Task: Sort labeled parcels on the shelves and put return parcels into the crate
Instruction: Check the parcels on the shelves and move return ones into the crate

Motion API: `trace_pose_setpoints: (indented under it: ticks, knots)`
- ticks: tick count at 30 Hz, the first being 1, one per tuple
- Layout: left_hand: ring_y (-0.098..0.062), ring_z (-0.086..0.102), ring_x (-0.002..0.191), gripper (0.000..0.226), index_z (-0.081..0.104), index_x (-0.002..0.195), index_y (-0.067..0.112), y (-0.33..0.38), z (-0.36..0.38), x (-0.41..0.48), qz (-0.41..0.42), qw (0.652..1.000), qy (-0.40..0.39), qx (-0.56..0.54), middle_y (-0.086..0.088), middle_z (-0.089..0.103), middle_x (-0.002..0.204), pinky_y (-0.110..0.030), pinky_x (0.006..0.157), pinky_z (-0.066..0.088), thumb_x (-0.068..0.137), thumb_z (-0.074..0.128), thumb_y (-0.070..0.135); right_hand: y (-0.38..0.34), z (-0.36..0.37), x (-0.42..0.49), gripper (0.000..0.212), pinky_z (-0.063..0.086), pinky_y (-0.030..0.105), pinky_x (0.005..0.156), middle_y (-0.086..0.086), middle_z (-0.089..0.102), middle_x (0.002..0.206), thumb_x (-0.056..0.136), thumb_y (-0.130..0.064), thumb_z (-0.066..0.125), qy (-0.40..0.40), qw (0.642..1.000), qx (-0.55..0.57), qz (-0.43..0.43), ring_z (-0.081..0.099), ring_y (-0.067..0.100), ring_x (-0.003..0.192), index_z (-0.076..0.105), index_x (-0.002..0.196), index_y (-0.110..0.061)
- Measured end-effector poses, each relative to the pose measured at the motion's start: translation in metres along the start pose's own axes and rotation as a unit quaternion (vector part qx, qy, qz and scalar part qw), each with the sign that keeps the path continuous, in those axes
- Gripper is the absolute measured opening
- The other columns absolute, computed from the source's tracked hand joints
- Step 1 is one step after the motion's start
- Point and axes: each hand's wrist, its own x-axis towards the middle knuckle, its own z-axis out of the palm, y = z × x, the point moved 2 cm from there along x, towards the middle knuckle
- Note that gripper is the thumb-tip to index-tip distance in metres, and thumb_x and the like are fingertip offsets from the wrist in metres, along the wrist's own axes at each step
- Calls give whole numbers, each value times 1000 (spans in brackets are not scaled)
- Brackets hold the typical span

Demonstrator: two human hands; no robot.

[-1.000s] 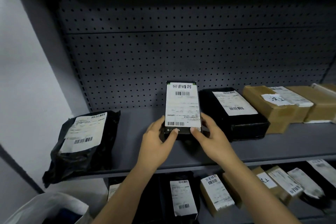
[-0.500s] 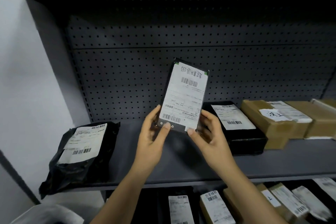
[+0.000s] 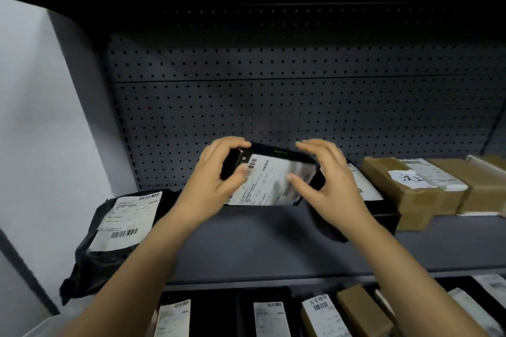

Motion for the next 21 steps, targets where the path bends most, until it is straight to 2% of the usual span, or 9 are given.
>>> trace_pose_setpoints:
  ticks: [3, 5, 7, 9, 10, 13, 16, 18, 21]
  knots:
    - [-2, 39, 122, 36, 41, 119, 57, 9, -2, 3, 41, 996, -63, 40, 29, 44, 129, -5, 99, 22, 88, 49, 41, 3, -2, 14, 63, 21, 11, 109, -18, 42, 141, 84, -44, 69, -121, 992, -19, 10, 32, -1, 134, 45, 140, -32]
    - [-6, 42, 118, 39, 40, 122, 57, 13, -2, 4, 44, 996, -74, 28, 32, 45, 125, -8, 97, 27, 87, 50, 42, 7, 1, 16, 65, 31, 22, 111, -22, 47, 138, 82, -50, 70, -182, 983, -7, 30, 38, -4, 131, 45, 140, -35]
    - [-10, 46, 119, 45, 39, 128, 54, 14, -2, 4, 26, 997, -75, -10, 28, 49, 125, -19, 100, 34, 87, 52, 41, 10, 3, 17, 56, 42, 28, 106, -22, 58, 128, 80, -47, 73, -197, 978, 46, 51, 51, -6, 121, 54, 131, -33]
    - [-11, 48, 125, 50, 38, 134, 49, 15, -2, 4, 17, 997, -64, -47, 21, 51, 131, -28, 104, 39, 90, 57, 35, 12, 5, 14, 50, 46, 29, 102, -17, 66, 118, 77, -44, 77, -186, 974, 106, 77, 58, -2, 113, 61, 122, -29]
    - [-7, 48, 127, 52, 37, 135, 47, 15, -2, 4, 12, 997, -53, -57, 18, 52, 133, -29, 107, 39, 91, 60, 31, 13, 6, 12, 50, 47, 29, 101, -16, 67, 115, 75, -46, 77, -179, 972, 125, 89, 60, 0, 111, 63, 119, -29]
    - [-1, 45, 129, 60, 34, 140, 40, 11, -3, 2, -12, 998, -6, -57, 18, 48, 138, -21, 109, 35, 89, 64, 33, 16, 8, 6, 51, 48, 25, 97, -16, 69, 109, 71, -47, 76, -143, 969, 158, 123, 62, 0, 106, 64, 115, -27]
    - [3, 38, 132, 67, 30, 145, 34, 2, -3, -6, -65, 993, 56, -77, 17, 42, 144, -17, 108, 32, 89, 64, 44, 19, 8, 2, 40, 50, 18, 86, -17, 71, 102, 74, -38, 76, -75, 962, 203, 167, 65, 1, 97, 66, 110, -25]
    - [6, 37, 131, 70, 29, 145, 37, -3, 3, -15, -112, 986, 64, -108, 18, 40, 144, -18, 108, 33, 84, 62, 47, 21, 7, 2, 36, 52, 16, 81, -10, 72, 103, 76, -34, 76, -23, 951, 240, 195, 66, 8, 97, 67, 110, -22]
    - [9, 42, 126, 64, 25, 137, 50, -9, 24, -30, -155, 973, 24, -170, 20, 41, 139, -20, 108, 36, 84, 62, 53, 19, 4, 0, 35, 54, 18, 82, -5, 73, 104, 77, -34, 74, 29, 918, 310, 246, 68, 10, 99, 69, 108, -19]
